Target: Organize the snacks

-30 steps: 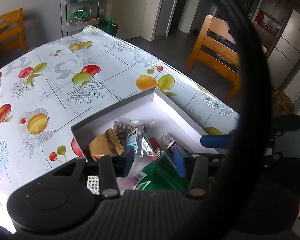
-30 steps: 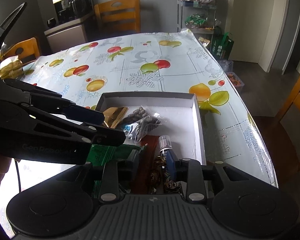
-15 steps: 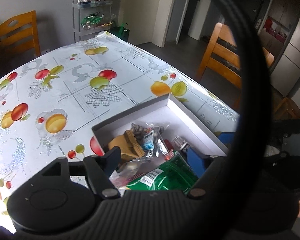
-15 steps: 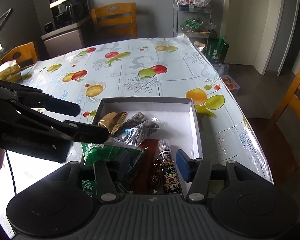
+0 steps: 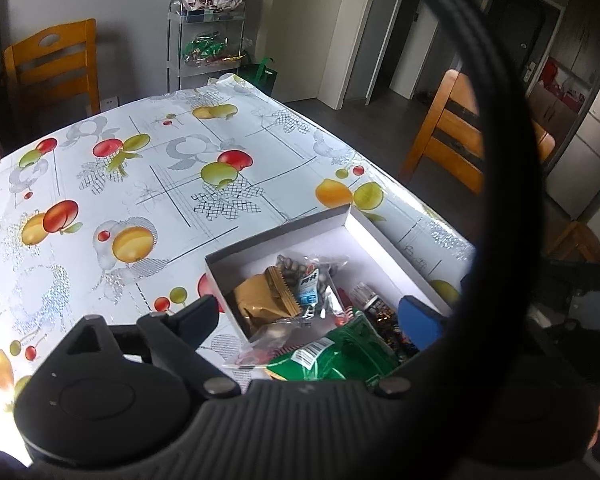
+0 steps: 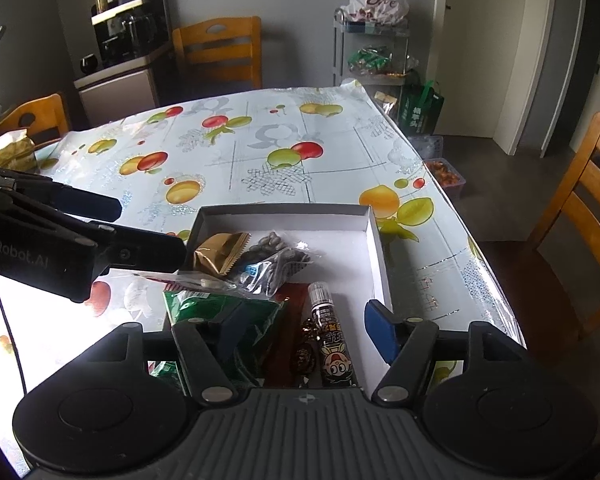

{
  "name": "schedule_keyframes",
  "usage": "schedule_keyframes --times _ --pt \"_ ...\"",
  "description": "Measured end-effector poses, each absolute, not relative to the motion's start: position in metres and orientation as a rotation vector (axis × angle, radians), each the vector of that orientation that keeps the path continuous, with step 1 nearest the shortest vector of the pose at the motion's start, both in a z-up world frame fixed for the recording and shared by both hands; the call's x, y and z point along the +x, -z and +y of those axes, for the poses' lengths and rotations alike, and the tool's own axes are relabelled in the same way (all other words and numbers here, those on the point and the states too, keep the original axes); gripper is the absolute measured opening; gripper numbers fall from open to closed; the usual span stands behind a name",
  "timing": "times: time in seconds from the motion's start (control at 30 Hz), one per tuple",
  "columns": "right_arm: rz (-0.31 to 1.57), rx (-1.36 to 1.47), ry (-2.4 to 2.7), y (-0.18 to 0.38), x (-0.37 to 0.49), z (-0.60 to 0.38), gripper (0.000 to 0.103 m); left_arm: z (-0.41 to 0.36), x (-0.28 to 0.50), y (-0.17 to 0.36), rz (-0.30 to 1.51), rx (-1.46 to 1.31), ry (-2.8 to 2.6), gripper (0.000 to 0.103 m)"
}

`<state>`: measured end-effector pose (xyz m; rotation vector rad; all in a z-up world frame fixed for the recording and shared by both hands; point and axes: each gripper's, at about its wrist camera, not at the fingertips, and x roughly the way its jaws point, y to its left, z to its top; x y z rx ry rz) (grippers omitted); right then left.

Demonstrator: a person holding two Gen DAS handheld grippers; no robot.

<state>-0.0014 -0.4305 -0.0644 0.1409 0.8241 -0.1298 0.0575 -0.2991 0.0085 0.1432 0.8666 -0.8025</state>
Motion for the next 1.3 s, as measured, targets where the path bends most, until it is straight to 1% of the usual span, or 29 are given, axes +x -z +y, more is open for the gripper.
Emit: schedule_keyframes --times 0.3,0.5,0.63,0.93,1.07,1.3 --pt "0.811 0.143 0.143 0.058 -0.012 -0.424 0.066 -0.298 0.050 -0.012 0.846 0.160 0.816 0.099" --pt "0.804 0.144 0.153 0.055 -0.018 -0.420 0.068 -0.296 0.046 -0.014 0.839 0.171 0.820 0.099" --pt "0.802 0.143 0.157 0.054 -0.021 -0.417 0.073 -0.294 0.043 -0.015 0.831 0.174 0.831 0.099" --pt "0.800 0.139 0.161 0.052 -0.025 -0.413 0.076 -0.292 0.038 -0.017 0.823 0.180 0.841 0.099" --pt "0.801 0.134 0.159 0.051 -0.027 -0.410 0.081 -0.291 0.037 -0.017 0.824 0.181 0.840 0.099" --pt "0.804 0.128 0.155 0.049 -0.027 -0.410 0.083 -0.290 0.037 -0.016 0.822 0.183 0.837 0.099"
